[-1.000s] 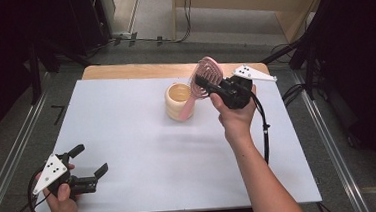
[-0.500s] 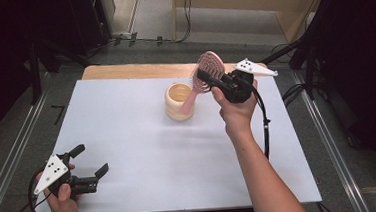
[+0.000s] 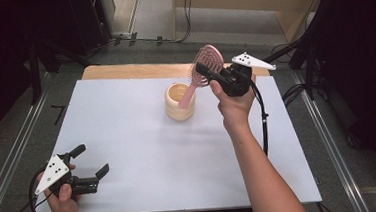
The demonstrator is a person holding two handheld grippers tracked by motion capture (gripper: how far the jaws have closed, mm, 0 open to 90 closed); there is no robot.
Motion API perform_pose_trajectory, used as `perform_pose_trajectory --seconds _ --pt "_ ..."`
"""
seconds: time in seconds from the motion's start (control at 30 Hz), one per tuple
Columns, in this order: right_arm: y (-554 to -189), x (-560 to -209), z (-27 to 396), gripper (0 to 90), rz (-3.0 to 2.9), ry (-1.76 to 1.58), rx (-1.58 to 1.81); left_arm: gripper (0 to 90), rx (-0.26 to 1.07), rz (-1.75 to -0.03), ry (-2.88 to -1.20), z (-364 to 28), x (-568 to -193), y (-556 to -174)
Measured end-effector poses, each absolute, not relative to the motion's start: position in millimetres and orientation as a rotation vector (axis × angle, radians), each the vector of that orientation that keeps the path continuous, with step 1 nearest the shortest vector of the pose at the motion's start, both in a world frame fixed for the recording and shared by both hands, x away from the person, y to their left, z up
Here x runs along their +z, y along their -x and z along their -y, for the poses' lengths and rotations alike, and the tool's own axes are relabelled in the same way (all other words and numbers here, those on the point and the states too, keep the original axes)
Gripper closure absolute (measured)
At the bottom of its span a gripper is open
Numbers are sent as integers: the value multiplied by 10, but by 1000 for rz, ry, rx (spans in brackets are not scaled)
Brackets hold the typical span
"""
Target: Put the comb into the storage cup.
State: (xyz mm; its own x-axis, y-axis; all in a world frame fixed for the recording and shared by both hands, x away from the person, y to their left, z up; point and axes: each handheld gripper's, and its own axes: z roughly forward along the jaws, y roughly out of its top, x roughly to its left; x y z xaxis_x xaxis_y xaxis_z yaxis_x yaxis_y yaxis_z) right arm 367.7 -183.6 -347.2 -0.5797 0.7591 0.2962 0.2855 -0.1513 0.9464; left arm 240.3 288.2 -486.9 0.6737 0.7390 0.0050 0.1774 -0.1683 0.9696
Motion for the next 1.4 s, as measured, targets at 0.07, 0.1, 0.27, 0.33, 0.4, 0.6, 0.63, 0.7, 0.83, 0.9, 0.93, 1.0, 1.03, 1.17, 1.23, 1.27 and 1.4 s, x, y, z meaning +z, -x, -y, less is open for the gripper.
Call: perform_pose_trajectory --seconds 0.07,0.1,0.27,0.33,0.4,0.6,0.63,0.7,0.83,0.9,0.93,1.0,1.03,1.17,1.23,1.27,1.4 --pt "-3699 -3461 1840 619 -1753 -1176 1781 0 589 -746 -1702 -2882 -4869 -2404" --pt "-3708 -3456 1842 619 -1751 -1177 1779 0 589 -745 -1702 -2882 -4869 -2403" --pt "-3757 -3448 1855 619 -1744 -1183 1771 0 592 -745 -1706 -2878 -4868 -2401" --pt "-3775 -3447 1865 619 -1737 -1186 1776 0 593 -743 -1707 -2876 -4869 -2401" --pt "-3790 -3445 1872 619 -1730 -1192 1782 0 592 -742 -1707 -2874 -4870 -2401" --pt "-3842 -3453 1867 619 -1726 -1196 1777 0 593 -739 -1709 -2874 -4869 -2400" --pt "-3851 -3454 1863 619 -1724 -1201 1777 0 593 -739 -1709 -2872 -4869 -2399" --pt "-3869 -3455 1855 619 -1726 -1200 1774 0 593 -739 -1710 -2871 -4869 -2399" --pt "-3903 -3461 1840 619 -1725 -1203 1768 0 593 -737 -1711 -2870 -4869 -2399" --pt "-3920 -3470 1832 619 -1725 -1205 1766 0 593 -737 -1711 -2869 -4870 -2399" --pt "-3927 -3474 1829 619 -1726 -1207 1764 0 592 -735 -1712 -2869 -4869 -2399" --pt "-3945 -3488 1824 619 -1724 -1208 1759 0 592 -734 -1712 -2868 -4870 -2399" --pt "-3952 -3494 1824 619 -1724 -1207 1758 0 592 -734 -1712 -2868 -4869 -2399" --pt "-3979 -3521 1808 619 -1721 -1213 1747 0 592 -732 -1713 -2867 -4869 -2399" --pt "-3993 -3534 1801 619 -1720 -1213 1745 0 591 -731 -1714 -2866 -4869 -2398" --pt "-4002 -3543 1796 619 -1719 -1214 1743 0 591 -730 -1715 -2866 -4869 -2398" --pt "-4030 -3575 1779 619 -1722 -1222 1739 0 591 -729 -1715 -2866 -4869 -2398"
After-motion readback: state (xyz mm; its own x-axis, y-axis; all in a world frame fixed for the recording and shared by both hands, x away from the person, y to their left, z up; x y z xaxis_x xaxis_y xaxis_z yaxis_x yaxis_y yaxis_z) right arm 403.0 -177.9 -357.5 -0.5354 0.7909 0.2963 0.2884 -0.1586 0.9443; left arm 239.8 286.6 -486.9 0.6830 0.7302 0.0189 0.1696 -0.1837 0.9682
